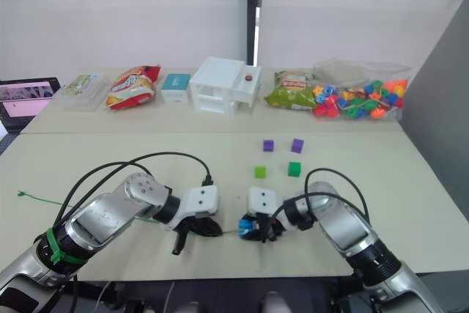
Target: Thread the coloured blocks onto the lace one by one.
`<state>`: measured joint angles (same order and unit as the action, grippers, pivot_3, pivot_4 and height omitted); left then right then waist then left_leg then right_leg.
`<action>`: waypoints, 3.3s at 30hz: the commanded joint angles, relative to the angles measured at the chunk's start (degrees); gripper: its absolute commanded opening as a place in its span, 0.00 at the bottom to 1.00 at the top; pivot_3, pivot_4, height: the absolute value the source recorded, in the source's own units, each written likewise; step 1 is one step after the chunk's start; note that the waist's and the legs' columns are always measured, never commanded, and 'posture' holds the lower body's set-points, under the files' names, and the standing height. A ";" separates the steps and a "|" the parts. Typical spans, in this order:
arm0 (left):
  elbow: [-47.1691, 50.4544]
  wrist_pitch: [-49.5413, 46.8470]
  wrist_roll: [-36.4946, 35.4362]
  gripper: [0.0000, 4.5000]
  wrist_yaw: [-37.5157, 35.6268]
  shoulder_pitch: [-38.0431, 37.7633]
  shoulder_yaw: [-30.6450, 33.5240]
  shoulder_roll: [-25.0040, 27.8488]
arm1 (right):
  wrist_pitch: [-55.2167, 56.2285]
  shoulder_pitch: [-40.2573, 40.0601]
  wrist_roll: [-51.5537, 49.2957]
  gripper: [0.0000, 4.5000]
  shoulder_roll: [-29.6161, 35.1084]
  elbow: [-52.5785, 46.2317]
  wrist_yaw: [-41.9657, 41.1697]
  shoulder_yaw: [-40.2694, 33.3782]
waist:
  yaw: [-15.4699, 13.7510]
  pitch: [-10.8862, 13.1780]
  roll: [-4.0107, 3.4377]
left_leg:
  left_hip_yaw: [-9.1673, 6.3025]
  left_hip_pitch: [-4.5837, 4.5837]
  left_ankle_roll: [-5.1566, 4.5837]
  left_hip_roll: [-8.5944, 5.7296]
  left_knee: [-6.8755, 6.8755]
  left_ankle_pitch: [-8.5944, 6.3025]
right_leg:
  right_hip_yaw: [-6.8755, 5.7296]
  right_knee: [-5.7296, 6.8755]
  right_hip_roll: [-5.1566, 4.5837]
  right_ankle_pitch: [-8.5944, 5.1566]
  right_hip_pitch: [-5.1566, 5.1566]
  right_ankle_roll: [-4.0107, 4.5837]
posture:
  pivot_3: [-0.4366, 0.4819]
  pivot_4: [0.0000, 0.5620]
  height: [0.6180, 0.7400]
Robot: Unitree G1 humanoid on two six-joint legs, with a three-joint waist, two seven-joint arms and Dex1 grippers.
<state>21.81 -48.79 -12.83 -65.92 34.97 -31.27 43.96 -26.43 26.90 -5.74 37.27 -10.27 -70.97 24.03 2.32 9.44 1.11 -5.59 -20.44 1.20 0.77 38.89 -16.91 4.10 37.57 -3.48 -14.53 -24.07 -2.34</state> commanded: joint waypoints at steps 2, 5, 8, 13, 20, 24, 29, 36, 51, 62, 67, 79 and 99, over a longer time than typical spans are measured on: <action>1.95 -0.35 0.08 0.00 -1.36 0.49 0.54 2.67 | -0.11 -0.82 -0.21 0.30 0.82 -0.82 -0.75 0.85 | -0.04 0.00 0.00 | 0.00 0.00 0.00 0.00 0.00 0.00 | 0.00 0.00 0.00 0.00 0.00 0.00 | 0.48 0.27 1.00; 2.42 -4.45 -2.55 0.00 -1.99 2.08 1.55 2.46 | 0.19 -0.61 -0.16 0.30 0.77 -0.44 -0.86 0.92 | -0.12 0.00 0.00 | 0.00 0.00 0.00 0.00 0.01 0.00 | 0.00 -0.01 0.00 0.00 0.01 0.00 | 0.48 0.27 1.00; 3.24 -8.26 -3.98 0.00 -2.79 4.36 1.07 2.84 | 0.63 -0.33 -0.12 0.30 0.50 -0.27 -0.89 1.02 | -0.06 0.00 0.00 | -0.01 -0.01 0.00 0.00 0.01 0.00 | -0.02 0.00 0.00 0.00 0.01 0.00 | 0.48 0.27 1.00; 4.50 -12.63 -4.69 0.00 -1.64 8.20 0.23 2.05 | 0.21 -0.25 -0.26 0.30 0.03 -1.12 -0.54 1.28 | -0.01 0.00 0.01 | -0.01 0.00 0.00 0.00 0.00 0.00 | -0.01 0.01 0.01 0.00 0.01 0.00 | 0.48 0.27 1.00; 3.37 -11.06 -0.23 0.00 -2.26 11.15 -6.20 4.77 | -0.33 -0.97 -0.53 0.30 -0.05 -2.37 0.02 1.18 | 0.14 0.00 0.01 | -0.01 0.00 0.00 0.00 -0.01 0.00 | -0.01 0.01 0.02 0.00 -0.02 0.00 | 0.48 0.27 1.00; 1.77 -12.48 -0.06 0.00 -2.51 13.25 -8.05 3.48 | -0.55 -1.11 -0.66 0.30 0.21 -2.91 0.03 1.03 | 0.11 0.00 0.01 | -0.02 -0.02 0.00 0.00 0.00 0.00 | -0.01 0.01 0.02 0.00 -0.01 0.00 | 0.48 0.27 1.00; 0.50 -13.15 0.52 0.00 -1.80 14.59 -9.89 2.06 | -0.77 -1.21 -0.58 0.30 0.23 -3.23 0.23 1.04 | 0.12 0.00 0.01 | -0.02 -0.02 0.00 -0.01 0.01 0.00 | -0.01 0.01 0.02 0.00 -0.01 0.00 | 0.48 0.27 1.00; -0.46 -13.34 1.74 0.00 -1.51 15.26 -12.26 1.39 | -1.78 -1.62 -0.91 0.30 0.49 -4.53 0.45 0.73 | 0.11 0.00 0.01 | -0.03 -0.02 0.00 0.00 0.01 0.00 | -0.01 0.03 0.02 0.00 -0.03 0.00 | 0.48 0.27 1.00; -1.47 -14.39 1.48 0.00 0.18 16.07 -11.71 -2.92 | -2.88 -2.03 -1.13 0.30 0.56 -5.58 0.98 0.70 | 0.09 0.00 0.01 | -0.03 -0.02 0.00 -0.01 0.02 0.00 | -0.01 0.04 0.02 0.00 -0.02 0.00 | 0.48 0.27 1.00; 1.24 -15.23 0.05 0.00 -0.69 16.45 -10.73 -2.18 | -3.32 -2.15 -1.01 0.30 0.68 -5.59 1.00 0.86 | 0.04 0.00 0.01 | -0.03 -0.03 0.00 -0.02 0.05 0.00 | -0.01 0.04 0.01 0.00 -0.01 0.00 | 0.48 0.27 1.00; 1.63 -16.33 -1.10 0.00 -1.16 17.14 -9.85 -1.86 | -3.25 -2.08 -0.94 0.30 0.66 -5.49 0.98 0.96 | 0.02 0.00 0.01 | -0.03 -0.03 0.00 -0.02 0.05 0.00 | -0.01 0.04 0.02 0.00 -0.01 0.00 | 0.48 0.27 1.00; 2.24 -17.04 -2.93 0.00 -0.54 17.36 -8.66 -1.46 | -3.31 -2.34 -0.96 0.30 0.90 -5.52 0.73 1.11 | -0.01 0.00 0.01 | -0.03 -0.03 0.00 -0.02 0.06 0.00 | -0.01 0.04 0.01 0.00 -0.01 0.00 | 0.48 0.27 1.00; 3.21 -13.93 -4.08 0.00 0.84 13.32 -7.77 3.47 | -2.33 -2.52 -0.74 0.30 1.42 -3.97 0.63 0.60 | 0.10 0.00 0.01 | -0.04 -0.02 0.00 -0.01 0.05 0.00 | -0.01 0.05 0.02 0.00 -0.02 0.00 | 0.48 0.27 1.00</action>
<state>23.63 -63.95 -17.09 -65.54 48.78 -40.90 47.08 -29.23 25.32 -5.94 38.01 -14.27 -69.98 24.45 2.42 9.44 1.11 -5.63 -20.46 1.20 0.76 38.94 -16.91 4.09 37.62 -3.46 -14.53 -24.09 -2.35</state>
